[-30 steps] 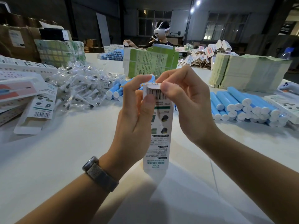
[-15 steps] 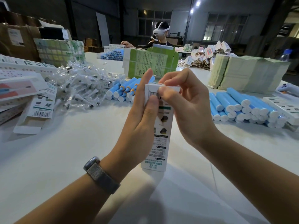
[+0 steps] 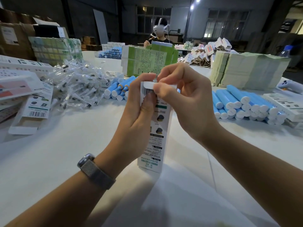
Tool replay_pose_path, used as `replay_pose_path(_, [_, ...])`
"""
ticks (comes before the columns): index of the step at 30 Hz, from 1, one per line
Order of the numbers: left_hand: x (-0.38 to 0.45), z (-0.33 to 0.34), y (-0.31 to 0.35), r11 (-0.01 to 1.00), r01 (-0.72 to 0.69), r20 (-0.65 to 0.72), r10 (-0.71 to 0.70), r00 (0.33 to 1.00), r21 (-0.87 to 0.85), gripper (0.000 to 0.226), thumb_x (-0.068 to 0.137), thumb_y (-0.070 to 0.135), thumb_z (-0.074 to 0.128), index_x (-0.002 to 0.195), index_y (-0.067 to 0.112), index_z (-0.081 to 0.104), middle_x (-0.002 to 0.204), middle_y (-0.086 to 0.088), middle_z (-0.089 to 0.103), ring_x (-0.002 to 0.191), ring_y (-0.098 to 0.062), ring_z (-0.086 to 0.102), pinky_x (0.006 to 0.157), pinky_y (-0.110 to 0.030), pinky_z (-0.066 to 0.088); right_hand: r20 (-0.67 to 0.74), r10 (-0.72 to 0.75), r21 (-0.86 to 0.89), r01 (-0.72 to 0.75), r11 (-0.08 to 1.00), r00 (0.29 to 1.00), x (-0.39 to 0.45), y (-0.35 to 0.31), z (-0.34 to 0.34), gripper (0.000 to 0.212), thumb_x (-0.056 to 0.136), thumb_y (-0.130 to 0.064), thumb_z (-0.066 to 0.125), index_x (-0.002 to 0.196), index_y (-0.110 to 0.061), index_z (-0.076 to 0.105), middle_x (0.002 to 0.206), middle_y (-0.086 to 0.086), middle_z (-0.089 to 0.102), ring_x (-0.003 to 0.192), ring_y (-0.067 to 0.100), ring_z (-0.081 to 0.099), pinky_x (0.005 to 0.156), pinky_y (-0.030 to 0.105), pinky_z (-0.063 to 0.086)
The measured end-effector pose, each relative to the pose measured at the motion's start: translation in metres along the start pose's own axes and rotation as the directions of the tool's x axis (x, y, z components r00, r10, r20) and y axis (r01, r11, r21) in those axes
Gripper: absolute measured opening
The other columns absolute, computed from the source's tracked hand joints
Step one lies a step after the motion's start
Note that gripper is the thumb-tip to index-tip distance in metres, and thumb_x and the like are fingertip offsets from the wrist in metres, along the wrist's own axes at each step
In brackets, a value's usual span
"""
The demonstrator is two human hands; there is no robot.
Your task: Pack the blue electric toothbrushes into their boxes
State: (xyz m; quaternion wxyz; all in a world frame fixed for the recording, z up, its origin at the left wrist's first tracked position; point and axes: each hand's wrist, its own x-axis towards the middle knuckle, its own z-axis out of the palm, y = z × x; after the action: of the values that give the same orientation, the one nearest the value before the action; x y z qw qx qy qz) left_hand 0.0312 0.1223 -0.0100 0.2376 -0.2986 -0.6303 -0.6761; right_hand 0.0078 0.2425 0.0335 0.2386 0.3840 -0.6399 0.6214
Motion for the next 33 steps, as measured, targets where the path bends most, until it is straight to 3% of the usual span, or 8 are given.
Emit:
replay_pose_path(6, [0.001, -0.002, 0.001, 0.999, -0.031, 0.0, 0.031, 1.0, -0.033, 0.019, 0.106, 0.015, 0.033, 0.12, 0.023, 0.042, 0.102, -0.008, 0.055, 0.083, -0.02, 0.059, 0.069, -0.03, 0.055, 0.016, -0.028, -0.006, 0.028, 1.0, 0.999, 0.0, 0.002, 0.003, 0.022, 0.079, 0.003, 0.063, 0.078, -0.017, 0.056, 0.083, -0.001, 0.059, 0.076, 0.004, 0.057, 0.067, 0.016, 0.047])
replay_pose_path(12, [0.002, -0.004, 0.0, 1.0, -0.028, -0.021, 0.028, 0.999, 0.014, 0.02, 0.106, 0.018, 0.034, 0.125, 0.023, 0.042, 0.095, 0.003, 0.06, 0.08, -0.014, 0.062, 0.068, -0.026, 0.054, 0.0, 0.0, -0.111, 0.0, 0.994, 1.0, 0.0, 0.003, 0.003, 0.015, 0.083, -0.005, 0.064, 0.084, -0.021, 0.063, 0.092, 0.002, 0.063, 0.085, 0.019, 0.062, 0.072, 0.038, 0.054])
replay_pose_path(16, [0.0, -0.005, -0.003, 0.998, -0.021, -0.002, 0.022, 1.0, 0.066, 0.037, 0.106, 0.023, 0.037, 0.139, 0.039, 0.036, 0.113, 0.011, 0.066, 0.099, -0.01, 0.068, 0.078, -0.025, 0.054, -0.016, -0.002, -0.116, 0.0, 0.993, 1.0, 0.003, 0.003, -0.001, 0.013, 0.084, -0.006, 0.065, 0.08, -0.019, 0.064, 0.085, 0.005, 0.064, 0.08, 0.016, 0.06, 0.067, 0.024, 0.051])
replay_pose_path(19, [-0.001, -0.005, -0.002, 0.995, -0.042, 0.024, 0.039, 0.999, 0.096, 0.047, 0.106, 0.027, 0.037, 0.143, 0.053, 0.026, 0.144, 0.003, 0.054, 0.123, -0.012, 0.06, 0.094, -0.027, 0.053, -0.014, -0.021, -0.112, 0.02, 0.994, 1.0, 0.007, 0.002, -0.004, 0.01, 0.086, -0.007, 0.063, 0.078, -0.012, 0.063, 0.072, -0.007, 0.063, 0.068, 0.005, 0.055, 0.064, 0.015, 0.044])
replay_pose_path(21, [-0.002, -0.005, -0.001, 0.992, -0.049, 0.045, 0.044, 0.998, 0.113, 0.049, 0.105, 0.032, 0.038, 0.144, 0.057, 0.021, 0.152, 0.001, 0.047, 0.131, -0.012, 0.055, 0.103, -0.034, 0.051, -0.004, -0.021, -0.112, 0.02, 0.993, 1.0, 0.008, 0.001, -0.005, 0.01, 0.086, -0.007, 0.062, 0.077, -0.011, 0.062, 0.069, -0.011, 0.062, 0.067, 0.005, 0.055, 0.063, 0.016, 0.043])
replay_pose_path(28, [-0.002, -0.007, 0.0, 0.994, -0.04, 0.082, 0.032, 0.996, 0.102, 0.054, 0.104, 0.033, 0.036, 0.148, 0.052, 0.009, 0.137, 0.032, 0.054, 0.129, -0.006, 0.056, 0.099, -0.025, 0.051, 0.077, -0.026, -0.17, 0.038, 0.985, 0.997, 0.014, -0.006, -0.011, 0.011, 0.087, -0.009, 0.064, 0.076, -0.013, 0.063, 0.07, -0.006, 0.065, 0.067, 0.003, 0.058, 0.062, 0.015, 0.045])
replay_pose_path(33, [-0.001, -0.008, -0.001, 0.995, -0.042, 0.096, 0.033, 0.995, 0.089, 0.055, 0.104, 0.035, 0.037, 0.144, 0.062, 0.011, 0.142, 0.029, 0.052, 0.132, -0.007, 0.054, 0.104, -0.033, 0.049, 0.095, -0.004, -0.205, 0.024, 0.979, 0.995, 0.018, -0.011, -0.014, 0.016, 0.083, -0.014, 0.067, 0.07, -0.022, 0.062, 0.067, -0.01, 0.065, 0.066, 0.006, 0.056, 0.066, 0.022, 0.046])
